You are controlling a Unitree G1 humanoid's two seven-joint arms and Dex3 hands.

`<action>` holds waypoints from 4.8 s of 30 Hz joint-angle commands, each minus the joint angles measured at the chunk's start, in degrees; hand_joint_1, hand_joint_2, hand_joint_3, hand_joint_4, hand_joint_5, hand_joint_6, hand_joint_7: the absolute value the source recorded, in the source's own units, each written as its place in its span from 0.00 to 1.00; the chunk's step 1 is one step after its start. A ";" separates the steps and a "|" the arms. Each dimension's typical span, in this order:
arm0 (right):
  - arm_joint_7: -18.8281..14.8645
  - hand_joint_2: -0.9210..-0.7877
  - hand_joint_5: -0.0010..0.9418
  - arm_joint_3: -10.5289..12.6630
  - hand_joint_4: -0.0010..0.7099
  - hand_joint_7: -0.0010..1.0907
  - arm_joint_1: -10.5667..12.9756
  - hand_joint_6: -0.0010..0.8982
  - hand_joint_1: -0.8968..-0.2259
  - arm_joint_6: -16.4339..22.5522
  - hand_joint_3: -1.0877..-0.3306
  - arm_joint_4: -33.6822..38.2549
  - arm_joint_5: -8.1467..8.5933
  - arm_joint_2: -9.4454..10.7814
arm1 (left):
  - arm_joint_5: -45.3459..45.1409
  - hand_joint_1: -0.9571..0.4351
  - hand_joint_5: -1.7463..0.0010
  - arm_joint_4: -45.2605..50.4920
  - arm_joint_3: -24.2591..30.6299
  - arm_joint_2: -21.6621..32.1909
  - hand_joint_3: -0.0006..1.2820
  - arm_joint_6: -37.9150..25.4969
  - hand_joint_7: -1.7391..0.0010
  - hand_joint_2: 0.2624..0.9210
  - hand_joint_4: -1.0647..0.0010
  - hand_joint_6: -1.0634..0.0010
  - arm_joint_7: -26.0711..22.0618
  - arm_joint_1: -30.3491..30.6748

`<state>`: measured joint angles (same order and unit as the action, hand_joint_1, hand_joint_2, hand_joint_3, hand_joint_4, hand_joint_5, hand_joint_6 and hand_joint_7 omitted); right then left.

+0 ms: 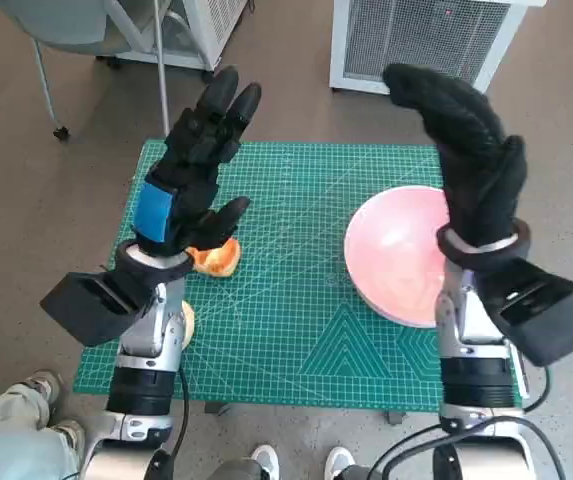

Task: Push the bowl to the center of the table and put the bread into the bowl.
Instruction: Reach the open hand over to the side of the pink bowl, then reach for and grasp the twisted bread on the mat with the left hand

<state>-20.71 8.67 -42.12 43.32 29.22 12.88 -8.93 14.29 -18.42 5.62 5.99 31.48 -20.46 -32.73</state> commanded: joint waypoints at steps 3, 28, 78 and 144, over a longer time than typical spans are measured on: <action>11.39 0.00 0.01 4.86 0.39 0.61 0.85 0.00 0.29 4.01 0.41 13.89 -8.38 -5.48 | -0.19 0.23 0.98 0.96 0.26 0.05 0.24 0.35 0.97 1.00 0.75 0.73 0.26 0.81; 22.44 0.00 0.00 8.67 0.32 0.54 1.65 0.00 0.36 0.63 0.26 40.55 -10.19 -10.01 | -0.97 0.23 0.99 -0.19 0.19 0.27 0.25 1.05 0.97 1.00 0.75 0.72 0.34 0.42; 12.57 0.00 0.01 7.74 0.36 0.38 -5.31 0.12 0.40 -10.81 0.27 44.34 -6.10 6.38 | -0.06 0.22 1.00 1.53 0.85 2.20 0.25 -0.80 0.97 1.00 0.75 0.73 -0.15 0.96; 1.85 0.00 0.02 -4.73 0.41 0.61 1.11 0.03 0.23 6.10 0.32 4.64 -6.10 0.73 | -0.28 0.24 1.00 4.24 0.80 3.96 0.24 -1.46 0.98 1.00 0.74 0.71 -1.09 0.02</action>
<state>-18.79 4.30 -42.45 50.15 33.96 6.57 -8.59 13.47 -15.17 5.50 8.24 30.27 -20.82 -31.48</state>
